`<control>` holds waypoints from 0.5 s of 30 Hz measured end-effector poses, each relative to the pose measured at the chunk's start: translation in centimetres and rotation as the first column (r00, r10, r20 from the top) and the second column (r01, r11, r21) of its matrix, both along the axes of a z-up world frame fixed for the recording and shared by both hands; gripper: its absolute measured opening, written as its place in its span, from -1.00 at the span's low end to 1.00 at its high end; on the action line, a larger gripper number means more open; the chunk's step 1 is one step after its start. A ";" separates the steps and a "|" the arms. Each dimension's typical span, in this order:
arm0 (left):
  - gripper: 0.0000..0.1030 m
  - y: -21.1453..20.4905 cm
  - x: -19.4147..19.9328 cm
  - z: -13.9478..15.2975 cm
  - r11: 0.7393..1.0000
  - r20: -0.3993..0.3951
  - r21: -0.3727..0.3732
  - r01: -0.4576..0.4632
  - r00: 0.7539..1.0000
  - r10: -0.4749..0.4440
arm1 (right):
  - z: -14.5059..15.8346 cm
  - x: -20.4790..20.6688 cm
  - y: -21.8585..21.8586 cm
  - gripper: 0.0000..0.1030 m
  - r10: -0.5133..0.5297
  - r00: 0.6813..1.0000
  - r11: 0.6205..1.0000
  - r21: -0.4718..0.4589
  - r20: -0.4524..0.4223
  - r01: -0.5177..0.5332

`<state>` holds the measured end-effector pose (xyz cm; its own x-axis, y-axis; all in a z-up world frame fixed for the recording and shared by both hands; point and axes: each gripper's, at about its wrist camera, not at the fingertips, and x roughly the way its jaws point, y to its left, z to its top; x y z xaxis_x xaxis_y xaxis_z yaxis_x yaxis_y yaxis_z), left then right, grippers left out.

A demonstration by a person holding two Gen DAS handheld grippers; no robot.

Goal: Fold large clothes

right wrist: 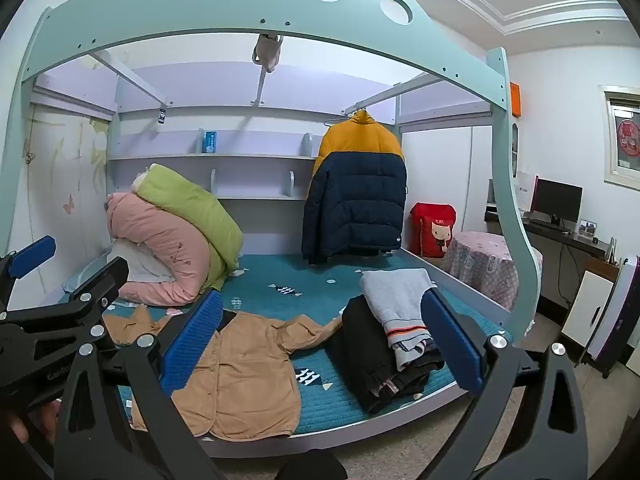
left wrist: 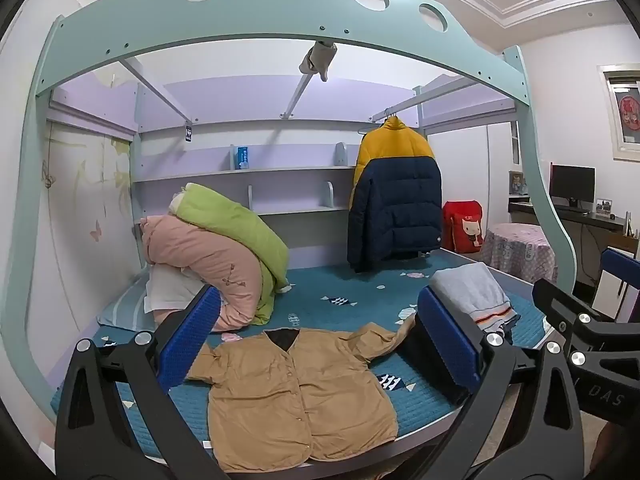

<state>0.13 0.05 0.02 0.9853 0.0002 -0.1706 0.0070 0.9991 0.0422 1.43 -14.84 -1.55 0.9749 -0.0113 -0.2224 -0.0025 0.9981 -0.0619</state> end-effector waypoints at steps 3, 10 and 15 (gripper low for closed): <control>0.91 0.1 -0.1 0.0 1.000 0.007 -0.002 -0.001 1.000 0.001 | 0.0 0.0 0.0 0.86 0.003 1.000 1.000 0.003 -0.003 -0.003; 0.91 0.2 0.1 0.1 1.000 0.011 -0.007 0.007 1.000 -0.007 | -0.2 0.0 0.3 0.86 0.008 1.000 1.000 0.009 -0.002 -0.008; 0.91 0.4 -0.3 0.6 1.000 0.015 -0.008 0.005 1.000 -0.005 | -0.4 -0.1 0.2 0.86 0.018 1.000 1.000 0.019 0.006 -0.018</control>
